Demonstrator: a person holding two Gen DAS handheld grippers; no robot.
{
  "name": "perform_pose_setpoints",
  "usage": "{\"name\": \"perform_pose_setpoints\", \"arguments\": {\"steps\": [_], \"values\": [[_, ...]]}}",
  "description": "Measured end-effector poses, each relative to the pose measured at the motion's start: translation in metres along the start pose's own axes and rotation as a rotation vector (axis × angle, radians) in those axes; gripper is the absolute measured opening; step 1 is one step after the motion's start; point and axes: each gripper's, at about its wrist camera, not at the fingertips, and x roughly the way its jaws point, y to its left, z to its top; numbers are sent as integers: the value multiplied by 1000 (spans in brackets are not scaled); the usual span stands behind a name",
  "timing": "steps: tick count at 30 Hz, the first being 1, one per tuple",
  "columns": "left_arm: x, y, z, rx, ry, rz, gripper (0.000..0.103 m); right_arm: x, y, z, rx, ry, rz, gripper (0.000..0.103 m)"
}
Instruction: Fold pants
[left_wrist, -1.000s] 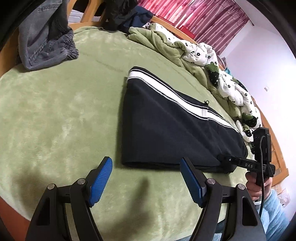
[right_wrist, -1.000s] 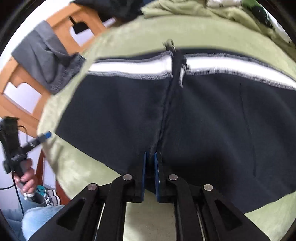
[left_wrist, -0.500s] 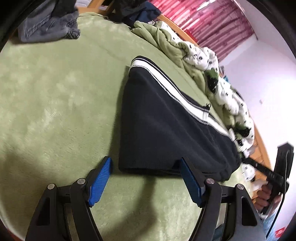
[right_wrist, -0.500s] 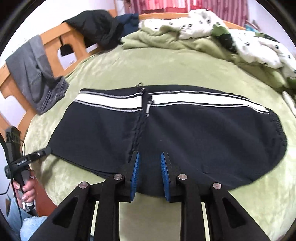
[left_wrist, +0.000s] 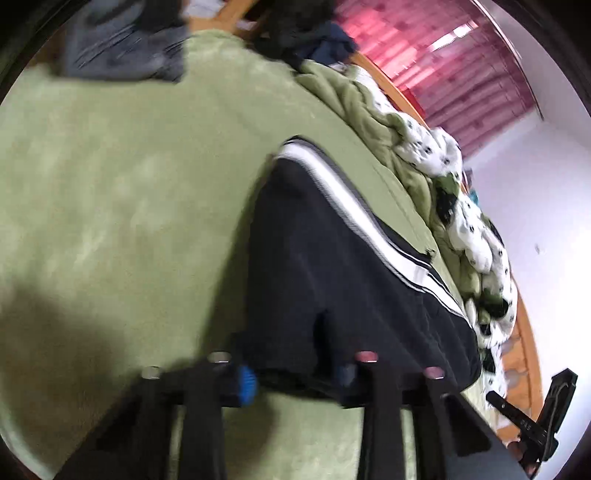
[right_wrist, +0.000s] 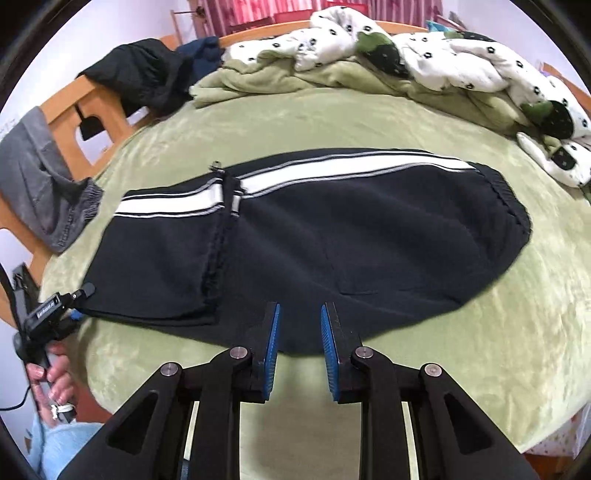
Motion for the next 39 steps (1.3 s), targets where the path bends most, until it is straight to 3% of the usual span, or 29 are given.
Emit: {"name": "perform_pose_setpoints", "arguments": {"steps": [4,7,13,16,20,23,27,28,31,33,34,36,39], "values": [[-21,-56,21,193,-16,70,15,-4,-12,-5,-11,-12,-34,23],[-36,-109,25,354,-61,79,15,-9,-26,-9,-6,-18,-40,23],[-23,-216,0,639,-91,125,14,-23,-63,-23,31,-40,-46,23],[3,-261,-29,743,-79,100,14,-27,-89,-29,85,-42,-28,23],[53,-300,-70,761,31,-4,14,-31,-123,-42,159,-38,-35,23],[89,-306,-103,749,124,-44,14,-31,-145,-50,216,-19,-46,23],[109,-283,-123,661,239,-76,16,-31,-160,-56,248,-14,-57,23],[103,-278,-121,648,227,-96,17,-31,-158,-56,230,-22,-59,23],[73,-269,-110,650,210,-154,35,-32,-141,-51,137,-67,-87,23],[54,-263,-101,651,166,-150,64,-31,-132,-44,87,-82,-65,26],[38,-256,-95,662,113,-127,68,-28,-127,-39,76,-80,-32,33],[20,-243,-86,682,51,-83,70,-20,-121,-29,85,-69,35,48],[11,-216,-71,652,34,-17,70,2,-109,-7,102,-25,123,51]]}}
